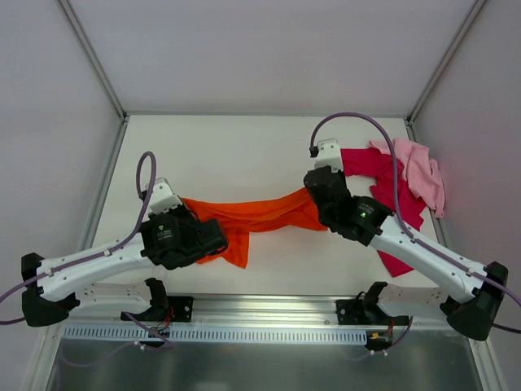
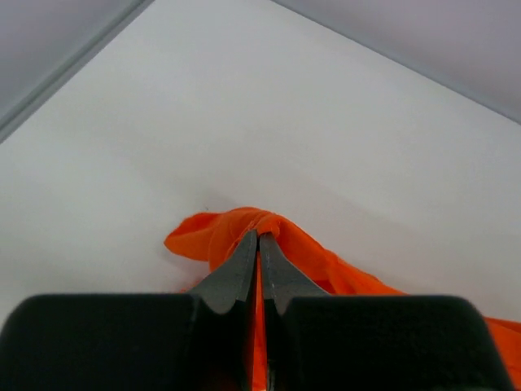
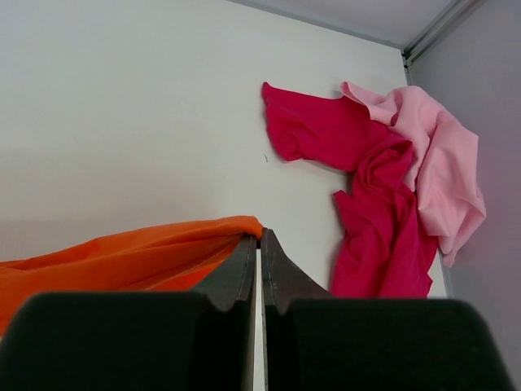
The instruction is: Fold and stack the t-shirts
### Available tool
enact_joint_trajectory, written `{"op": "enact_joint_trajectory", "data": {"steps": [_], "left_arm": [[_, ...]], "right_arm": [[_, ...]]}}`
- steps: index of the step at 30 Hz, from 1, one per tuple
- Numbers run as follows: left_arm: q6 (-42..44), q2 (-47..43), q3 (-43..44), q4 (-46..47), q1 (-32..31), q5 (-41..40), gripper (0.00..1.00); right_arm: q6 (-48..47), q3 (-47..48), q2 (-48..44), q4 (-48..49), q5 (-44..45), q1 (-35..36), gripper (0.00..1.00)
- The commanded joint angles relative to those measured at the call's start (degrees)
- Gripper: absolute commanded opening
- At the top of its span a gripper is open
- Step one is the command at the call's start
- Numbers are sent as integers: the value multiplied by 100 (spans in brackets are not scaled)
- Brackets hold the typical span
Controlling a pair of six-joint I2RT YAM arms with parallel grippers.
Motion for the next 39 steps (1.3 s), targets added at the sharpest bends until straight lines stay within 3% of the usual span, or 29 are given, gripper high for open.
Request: {"op": "enact_joint_trajectory", "data": {"steps": [1, 2, 3, 4, 5, 7, 13, 17, 20, 25, 29, 33, 39], "left_arm": [[2482, -293, -97, 1312, 632, -290, 0], [3254, -434, -273, 2126, 774, -3, 0], [5350, -601, -553, 3205, 932, 305, 0], [6336, -1029, -1348, 5756, 1404, 804, 0], [6607, -1198, -1591, 6330, 1678, 1766, 0], [6296, -1027, -1585, 6154, 2232, 2065, 0], [6513, -234, -1401, 6721, 2559, 2557, 0], [6733, 196, -935, 6819, 3236, 3076, 0], [6768, 714, -540, 6977, 3543, 3462, 0], [6935, 1848, 497, 7144, 4334, 4138, 0], [7076, 3006, 1271, 7276, 4669, 4333, 0], [7128, 3598, 1745, 7487, 5038, 4544, 0], [7366, 4363, 2484, 7627, 5390, 4553, 0]], "right_arm": [[171, -73, -398, 221, 661, 69, 1], [154, -82, -478, 221, 706, 77, 1], [110, -91, -539, 212, 732, 78, 1], [101, -91, -592, 177, 724, 86, 1], [136, -65, -662, 3, 759, 121, 1], [110, -126, -820, -104, 951, 174, 1], [180, -73, -892, -140, 917, 183, 1], [-135, -3, -523, 369, 1171, 122, 1], [-207, 365, -111, 634, 1111, -326, 1], [-856, 1120, 1224, 1521, 1049, -905, 1], [-945, 2217, 2498, 1820, 488, -1424, 1], [-1726, 3185, 3773, 2434, 320, -1741, 1], [-1736, 4827, 5444, 2410, 152, -2269, 1]]}}
